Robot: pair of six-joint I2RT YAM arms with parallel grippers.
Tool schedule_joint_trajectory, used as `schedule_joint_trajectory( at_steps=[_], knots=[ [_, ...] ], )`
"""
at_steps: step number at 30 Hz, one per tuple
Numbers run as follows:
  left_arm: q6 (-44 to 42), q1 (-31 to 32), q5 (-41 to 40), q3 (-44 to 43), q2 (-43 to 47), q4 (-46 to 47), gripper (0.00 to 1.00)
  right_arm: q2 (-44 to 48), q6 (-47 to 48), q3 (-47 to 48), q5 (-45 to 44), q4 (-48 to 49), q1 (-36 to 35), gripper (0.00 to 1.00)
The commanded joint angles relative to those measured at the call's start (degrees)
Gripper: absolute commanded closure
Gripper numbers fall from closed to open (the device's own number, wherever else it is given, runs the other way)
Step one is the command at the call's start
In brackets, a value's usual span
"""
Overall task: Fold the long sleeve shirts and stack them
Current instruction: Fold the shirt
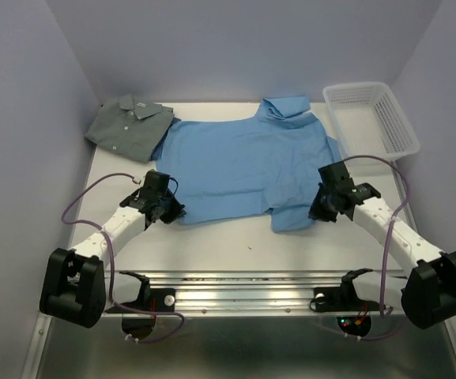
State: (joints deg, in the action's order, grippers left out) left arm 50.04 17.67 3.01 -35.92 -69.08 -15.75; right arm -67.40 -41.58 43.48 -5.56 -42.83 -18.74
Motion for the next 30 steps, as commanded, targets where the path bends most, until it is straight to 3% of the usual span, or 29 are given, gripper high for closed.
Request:
schedule_joint_trajectory(
  at_steps=[1, 8, 15, 17, 18, 20, 22, 23, 24, 26, 27, 30],
  knots=[
    [-1.44, 0.26, -2.12, -3.79, 1.41, 0.28, 1.00, 1.40, 3.25, 12.13, 0.29, 0.90, -0.15, 0.99],
    [-1.88, -0.71, -5.03, -10.04, -3.34, 0.27, 1.00, -14.40, 10.37, 29.18, -8.47, 8.80, -0.15, 0.99],
    [-3.37, -3.95, -5.64, -15.75, -11.67, 2.12, 1.00, -44.54, 20.30, 57.38, -14.83, 9.17, 0.37, 0.96],
    [-4.51, -4.66, -5.73, -18.56, -13.88, 2.21, 1.00, -53.17, 24.08, 68.10, -13.61, 8.46, 0.37, 0.73],
    [-4.78, -5.19, -5.56, -19.61, -16.07, 2.04, 1.00, -55.19, 25.05, 71.18, -12.64, 7.07, 0.37, 0.34],
    [-6.00, -5.45, -4.68, -22.61, -18.53, 1.25, 1.00, -58.11, 26.73, 78.29, -9.13, 1.38, 0.37, 0.21],
    [-6.45, -5.54, -3.89, -23.58, -19.34, 1.42, 1.00, -55.14, 26.72, 74.84, -7.54, 2.30, 0.37, 0.16],
    [-6.62, -5.46, -3.71, -23.67, -19.60, 1.77, 1.00, -49.21, 26.73, 66.03, -5.79, 6.49, 0.37, 0.13],
    [-6.80, -5.45, -3.71, -23.58, -19.69, 1.86, 1.00, -45.67, 26.64, 60.72, -4.82, 8.97, 0.37, 0.00],
    [-7.06, -5.45, -4.32, -23.67, -19.43, 1.51, 1.00, -34.98, 25.86, 50.78, -1.40, 14.41, 0.37, 0.00],
    [-7.24, -5.45, -4.50, -23.58, -19.25, 1.60, 1.00, -31.60, 24.89, 41.16, -0.51, 16.18, 0.37, 0.00],
    [-7.68, -5.54, -4.33, -23.75, -19.34, 1.51, 1.00, -23.68, 23.39, 28.62, 3.62, 21.80, 0.37, 0.00]
  ],
)
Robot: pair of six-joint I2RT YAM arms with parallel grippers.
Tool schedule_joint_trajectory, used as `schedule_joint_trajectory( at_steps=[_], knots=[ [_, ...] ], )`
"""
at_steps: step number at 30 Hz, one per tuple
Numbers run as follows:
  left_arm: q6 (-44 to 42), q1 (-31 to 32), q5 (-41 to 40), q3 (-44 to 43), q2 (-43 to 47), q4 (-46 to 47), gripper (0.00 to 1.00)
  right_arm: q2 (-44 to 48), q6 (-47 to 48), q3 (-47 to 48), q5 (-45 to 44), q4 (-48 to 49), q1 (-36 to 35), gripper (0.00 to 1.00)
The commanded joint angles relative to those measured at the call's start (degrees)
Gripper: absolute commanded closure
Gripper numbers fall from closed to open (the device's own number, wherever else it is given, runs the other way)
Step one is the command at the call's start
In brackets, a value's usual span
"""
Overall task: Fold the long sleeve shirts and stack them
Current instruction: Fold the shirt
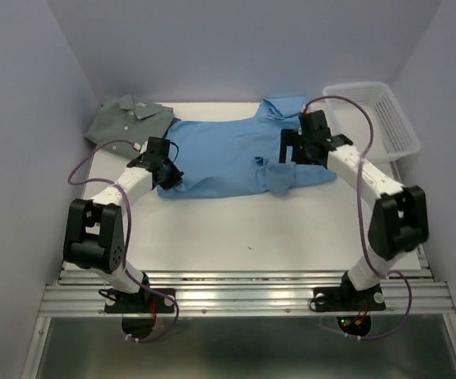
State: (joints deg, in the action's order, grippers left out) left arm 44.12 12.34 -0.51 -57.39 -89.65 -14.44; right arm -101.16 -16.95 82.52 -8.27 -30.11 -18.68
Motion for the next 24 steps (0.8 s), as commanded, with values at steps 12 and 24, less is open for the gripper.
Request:
schedule_joint_trajectory(
  at_steps=[12, 24],
  knots=[
    [-2.46, -0.21, 0.25, -1.85, 0.87, -0.77, 1.00, 1.25, 0.25, -13.54, 13.11, 12.63, -4.09, 0.05],
    [-2.19, -0.21, -0.63, 0.34, 4.92, -1.99, 1.00, 23.45, -10.81, -17.83, -12.62, -3.09, -5.14, 0.99]
  ],
)
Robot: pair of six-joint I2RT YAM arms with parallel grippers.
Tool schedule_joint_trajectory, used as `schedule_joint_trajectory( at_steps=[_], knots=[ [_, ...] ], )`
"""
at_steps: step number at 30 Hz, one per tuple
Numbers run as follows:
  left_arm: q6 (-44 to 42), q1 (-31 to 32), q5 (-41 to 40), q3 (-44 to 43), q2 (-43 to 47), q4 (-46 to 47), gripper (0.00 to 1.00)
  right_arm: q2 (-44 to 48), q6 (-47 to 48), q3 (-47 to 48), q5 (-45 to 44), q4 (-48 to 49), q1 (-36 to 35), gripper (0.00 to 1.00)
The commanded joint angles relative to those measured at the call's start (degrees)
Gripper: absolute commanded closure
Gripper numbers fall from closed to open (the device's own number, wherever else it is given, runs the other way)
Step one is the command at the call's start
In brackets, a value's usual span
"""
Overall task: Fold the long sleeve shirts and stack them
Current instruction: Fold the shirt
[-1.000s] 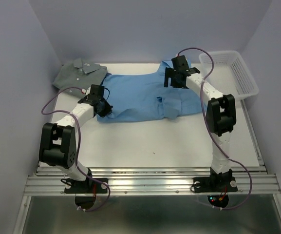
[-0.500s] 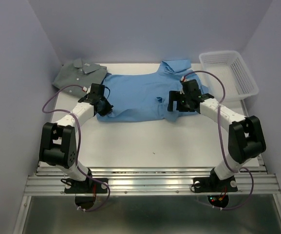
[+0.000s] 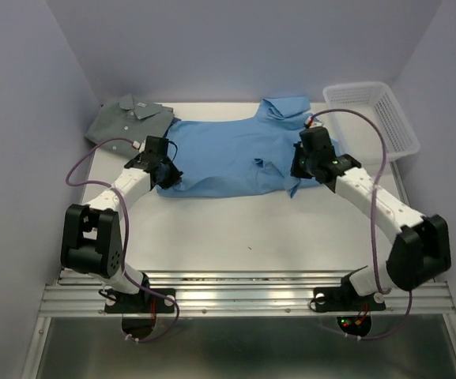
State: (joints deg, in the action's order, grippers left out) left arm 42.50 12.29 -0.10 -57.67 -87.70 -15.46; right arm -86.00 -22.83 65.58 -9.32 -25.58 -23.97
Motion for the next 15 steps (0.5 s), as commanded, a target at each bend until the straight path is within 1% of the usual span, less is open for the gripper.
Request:
schedule_joint_trajectory(
  at_steps=[1, 4, 5, 6, 7, 8, 9, 13, 15],
  knots=[
    [-0.66, -0.17, -1.13, 0.63, 3.24, -1.41, 1.00, 11.69, -9.03, -1.07, -13.95, -10.60, 0.15, 0.99],
    [-1.02, -0.25, -0.87, 2.47, 5.43, -2.55, 1.00, 17.86, -14.68, -1.77, -18.88, -20.62, 0.15, 0.99],
    [-1.28, -0.17, -0.78, 3.52, 6.22, -2.81, 1.00, 22.93, -17.22, -1.86, -19.33, -22.21, 0.15, 1.00],
    [-1.45, -0.17, -0.52, 4.14, 7.71, -3.77, 1.00, 25.76, -17.86, -1.86, -19.16, -24.58, 0.15, 0.99],
    [-1.54, -0.25, -0.43, 4.67, 8.50, -4.39, 1.00, 28.66, -18.12, -1.77, -18.89, -25.21, 0.15, 0.99],
    [-1.72, -0.17, -0.34, 5.80, 9.29, -4.83, 1.00, 34.26, -17.78, -1.43, -18.11, -25.65, 0.15, 0.99],
    [-1.89, -0.25, -0.17, 6.42, 10.96, -5.97, 1.00, 36.84, -16.91, -0.38, -16.45, -26.00, 0.15, 0.99],
    [-2.60, -0.17, -0.17, 9.15, 14.74, -8.70, 1.00, 45.11, -17.07, 4.72, -14.24, -29.78, 0.15, 0.99],
    [-2.95, -0.17, 1.85, 9.94, 16.67, -10.28, 1.00, 48.44, -16.02, 6.04, -11.35, -29.88, 0.15, 0.99]
  ],
)
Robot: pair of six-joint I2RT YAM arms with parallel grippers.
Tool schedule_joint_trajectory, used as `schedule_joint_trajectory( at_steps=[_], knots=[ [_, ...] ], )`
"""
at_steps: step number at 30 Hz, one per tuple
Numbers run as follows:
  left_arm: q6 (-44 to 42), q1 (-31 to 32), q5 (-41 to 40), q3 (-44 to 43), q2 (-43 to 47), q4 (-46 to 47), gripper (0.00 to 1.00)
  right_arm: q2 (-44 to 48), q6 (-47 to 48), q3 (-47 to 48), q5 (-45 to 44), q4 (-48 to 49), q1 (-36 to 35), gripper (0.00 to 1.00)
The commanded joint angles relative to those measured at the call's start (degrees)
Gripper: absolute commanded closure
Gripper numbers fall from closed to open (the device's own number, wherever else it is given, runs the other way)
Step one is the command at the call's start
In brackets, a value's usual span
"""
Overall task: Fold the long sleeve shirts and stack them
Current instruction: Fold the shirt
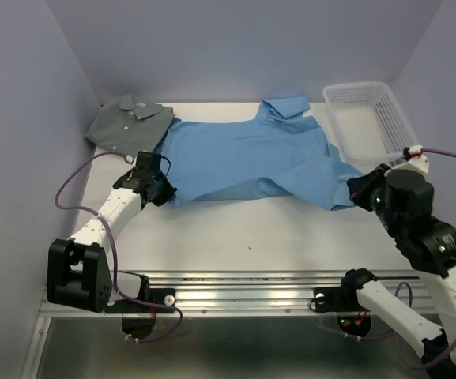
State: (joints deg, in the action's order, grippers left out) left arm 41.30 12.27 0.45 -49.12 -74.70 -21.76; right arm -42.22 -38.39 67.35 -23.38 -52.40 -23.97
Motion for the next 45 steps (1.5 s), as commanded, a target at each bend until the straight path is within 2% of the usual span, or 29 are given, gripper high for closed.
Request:
schedule_joint_trajectory(
  at_steps=[1, 3, 6, 11, 17, 24, 28, 36, 45],
  knots=[
    [-1.75, -0.14, 1.48, 2.18, 4.12, -4.43, 1.00, 5.73, 0.24, 4.89, 3.77, -2.53, 0.15, 0.99],
    [-1.66, -0.14, 1.75, 2.98, 5.70, -4.87, 1.00, 7.49, 1.82, 4.89, 7.36, 0.61, 0.15, 0.99],
    [-0.87, -0.14, 2.62, 3.60, 6.23, -3.56, 1.00, 8.56, 3.23, 3.31, 7.91, 4.14, 0.15, 0.99],
    [0.18, -0.32, 2.19, 0.61, 3.60, -2.85, 1.00, -0.05, 6.57, 5.51, 2.39, 6.08, 0.15, 0.99],
    [1.68, -3.13, 4.03, -5.62, -4.13, -1.18, 1.00, -11.29, 12.89, 11.74, -13.17, 15.12, 0.15, 0.99],
    [1.41, -4.62, 5.70, -14.58, -14.23, -1.62, 1.00, -29.66, 22.65, 26.24, -15.47, 22.60, 0.15, 0.99],
    [2.03, -5.77, 6.67, -17.23, -18.81, -2.76, 1.00, -37.05, 25.82, 31.95, -9.69, 25.59, 2.17, 0.99],
    [4.23, -7.18, 6.15, -22.23, -24.00, -3.11, 1.00, -51.45, 28.98, 40.92, 5.43, 31.92, 11.48, 0.99],
    [5.90, -7.26, 3.95, -27.78, -27.78, -4.52, 1.00, -64.82, 33.38, 49.71, 16.06, 37.98, 11.49, 0.99]
  ],
)
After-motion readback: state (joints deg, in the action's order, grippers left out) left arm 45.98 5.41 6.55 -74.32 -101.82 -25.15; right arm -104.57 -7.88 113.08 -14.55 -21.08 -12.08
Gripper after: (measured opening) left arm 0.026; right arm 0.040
